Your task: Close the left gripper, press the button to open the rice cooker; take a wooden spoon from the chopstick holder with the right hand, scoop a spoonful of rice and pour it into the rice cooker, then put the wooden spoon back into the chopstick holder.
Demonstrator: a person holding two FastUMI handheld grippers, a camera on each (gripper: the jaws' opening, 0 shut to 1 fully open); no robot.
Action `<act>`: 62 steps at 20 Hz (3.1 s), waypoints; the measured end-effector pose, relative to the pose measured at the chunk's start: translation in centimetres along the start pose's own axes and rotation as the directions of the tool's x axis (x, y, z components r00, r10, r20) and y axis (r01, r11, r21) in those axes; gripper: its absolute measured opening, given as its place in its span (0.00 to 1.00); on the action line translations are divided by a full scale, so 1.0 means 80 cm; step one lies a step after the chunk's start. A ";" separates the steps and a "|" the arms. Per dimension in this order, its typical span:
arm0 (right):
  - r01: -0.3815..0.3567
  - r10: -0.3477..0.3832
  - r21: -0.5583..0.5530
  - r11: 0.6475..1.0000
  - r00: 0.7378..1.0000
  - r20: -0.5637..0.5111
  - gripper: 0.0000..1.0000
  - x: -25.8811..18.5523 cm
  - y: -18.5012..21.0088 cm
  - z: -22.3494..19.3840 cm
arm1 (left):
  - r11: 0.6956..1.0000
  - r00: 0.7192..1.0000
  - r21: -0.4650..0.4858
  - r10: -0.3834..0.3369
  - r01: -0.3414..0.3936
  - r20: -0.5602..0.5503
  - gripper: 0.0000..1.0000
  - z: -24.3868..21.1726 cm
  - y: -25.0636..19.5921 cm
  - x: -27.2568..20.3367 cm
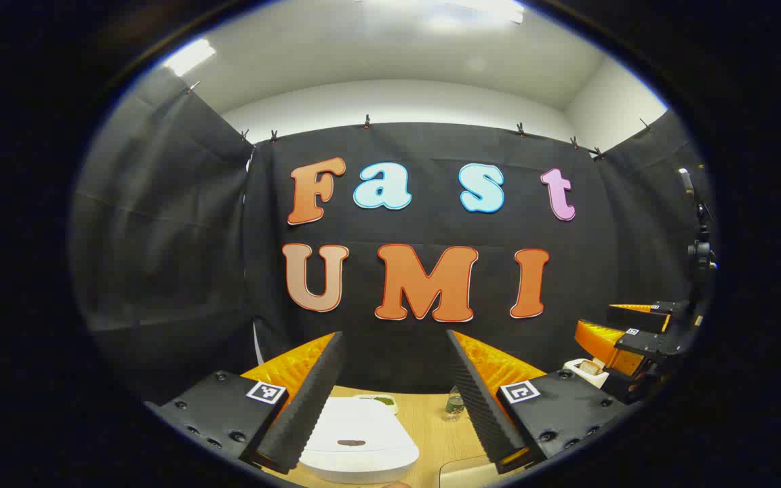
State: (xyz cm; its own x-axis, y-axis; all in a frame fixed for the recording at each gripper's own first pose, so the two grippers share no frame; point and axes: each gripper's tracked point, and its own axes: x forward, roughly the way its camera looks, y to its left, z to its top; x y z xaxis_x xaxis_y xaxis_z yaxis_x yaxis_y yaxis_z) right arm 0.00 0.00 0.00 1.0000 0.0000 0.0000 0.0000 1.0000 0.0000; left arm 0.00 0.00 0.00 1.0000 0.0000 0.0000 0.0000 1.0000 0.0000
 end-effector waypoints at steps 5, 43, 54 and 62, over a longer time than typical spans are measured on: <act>-0.034 0.034 0.033 0.999 0.999 -0.005 0.95 -0.011 -0.015 -0.003 | 1.000 1.000 0.004 0.011 -0.011 -0.022 0.96 -0.011 -0.018 -0.005; -0.086 0.088 0.073 0.994 0.996 -0.030 0.95 0.016 -0.087 -0.061 | 0.959 0.930 -0.076 0.242 -0.272 -0.278 0.99 -0.120 0.016 -0.025; 0.083 -0.082 0.011 0.997 0.996 -0.040 0.91 0.035 -0.074 -0.072 | 0.945 0.722 -0.057 0.206 -0.321 -0.661 0.06 -0.271 0.115 0.042; 0.138 -0.140 -0.029 0.990 0.988 -0.064 0.95 0.025 -0.072 -0.084 | 0.957 0.496 -0.120 0.028 -0.264 -0.868 0.05 -0.348 0.106 0.056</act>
State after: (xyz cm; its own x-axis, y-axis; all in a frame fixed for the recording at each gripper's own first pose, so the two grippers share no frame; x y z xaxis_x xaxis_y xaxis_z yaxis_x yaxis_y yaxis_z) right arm 2.03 -5.75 -6.69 0.9881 -0.1400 -0.0642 0.1384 0.9900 -0.0287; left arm 4.51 8.46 -27.83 0.4963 0.0280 -0.8677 -0.2638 0.9571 -0.1200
